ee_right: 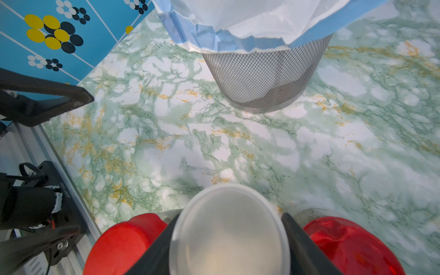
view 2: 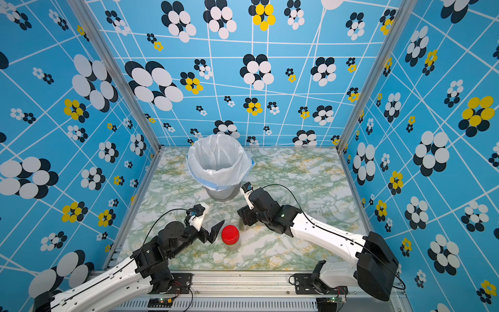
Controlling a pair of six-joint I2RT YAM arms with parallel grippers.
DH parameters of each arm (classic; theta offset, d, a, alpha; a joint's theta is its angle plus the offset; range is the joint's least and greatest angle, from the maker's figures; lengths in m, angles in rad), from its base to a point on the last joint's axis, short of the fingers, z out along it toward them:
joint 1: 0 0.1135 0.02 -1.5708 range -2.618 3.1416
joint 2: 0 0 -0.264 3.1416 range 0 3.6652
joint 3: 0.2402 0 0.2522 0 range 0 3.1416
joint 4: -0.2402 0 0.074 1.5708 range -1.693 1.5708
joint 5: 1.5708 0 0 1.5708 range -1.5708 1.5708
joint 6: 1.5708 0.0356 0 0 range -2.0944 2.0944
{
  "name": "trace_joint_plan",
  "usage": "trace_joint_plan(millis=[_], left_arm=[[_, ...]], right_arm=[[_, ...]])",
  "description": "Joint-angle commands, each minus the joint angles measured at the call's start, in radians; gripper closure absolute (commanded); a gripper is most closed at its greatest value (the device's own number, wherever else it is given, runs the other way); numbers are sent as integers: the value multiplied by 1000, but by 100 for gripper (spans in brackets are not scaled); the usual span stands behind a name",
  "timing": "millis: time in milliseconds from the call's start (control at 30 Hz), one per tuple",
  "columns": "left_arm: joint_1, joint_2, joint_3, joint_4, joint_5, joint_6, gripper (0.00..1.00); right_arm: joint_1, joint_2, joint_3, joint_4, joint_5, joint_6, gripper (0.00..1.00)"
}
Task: Empty moldy mung beans from jars
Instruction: Pick up the jar from the center of the board.
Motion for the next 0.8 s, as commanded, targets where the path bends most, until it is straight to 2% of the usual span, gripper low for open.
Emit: trace_joint_plan(millis=[0, 133, 233, 467, 767], left_arm=[[10, -12, -22, 3, 0, -7, 0], [12, -12, -23, 2, -1, -5, 1], [12, -13, -26, 5, 1, -1, 1], [17, -27, -31, 11, 19, 12, 1], [28, -48, -52, 120, 167, 110, 1]], right_arm=[[7, 5, 8, 21, 15, -2, 41], [7, 1, 3, 43, 9, -6, 56], [7, -6, 1, 57, 11, -5, 62], [7, -44, 37, 54, 51, -52, 67], [7, -36, 129, 21, 101, -107, 69]])
